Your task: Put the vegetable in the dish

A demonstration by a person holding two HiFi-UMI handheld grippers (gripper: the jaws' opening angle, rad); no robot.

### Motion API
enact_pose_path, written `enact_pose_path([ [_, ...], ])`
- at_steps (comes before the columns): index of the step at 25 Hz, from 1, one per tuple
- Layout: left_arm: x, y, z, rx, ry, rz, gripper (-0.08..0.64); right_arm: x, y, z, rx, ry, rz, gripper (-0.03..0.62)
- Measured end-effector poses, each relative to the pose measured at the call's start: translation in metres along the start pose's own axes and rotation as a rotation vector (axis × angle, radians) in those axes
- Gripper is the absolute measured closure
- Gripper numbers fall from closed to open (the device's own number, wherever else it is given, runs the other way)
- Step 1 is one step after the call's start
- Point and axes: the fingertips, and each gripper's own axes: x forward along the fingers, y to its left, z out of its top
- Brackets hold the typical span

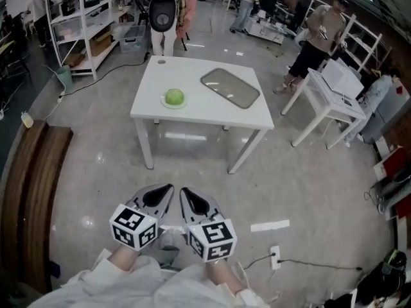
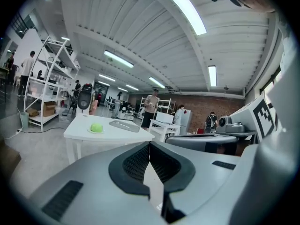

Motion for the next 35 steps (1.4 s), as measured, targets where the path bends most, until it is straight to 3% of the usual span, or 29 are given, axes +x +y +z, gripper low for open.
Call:
enact_pose_path([
  [8, 0.045, 0.083, 0.034, 0.010, -0.010, -0.032, 0.552, 0.092, -0.029, 0.032, -0.003, -0.031, -0.036, 0.580],
  [20, 0.088, 0.139, 0.035, -0.045, 0.044, -0.069, 0.552, 0.159, -0.061, 0.032, 0.032, 0.029, -0.075, 0.580],
  [27, 0.129, 0.179, 0.047, -0.052, 0.054, -0.047, 0.552, 0.207, -0.091, 0.042, 0.029, 0.038, -0.062, 0.580],
  [35, 0.203, 0.233, 0.076, -0.055, 0.062, 0.004, 0.552, 0.273, -0.166, 0.070, 0.045, 0.049, -0.039, 0.580],
])
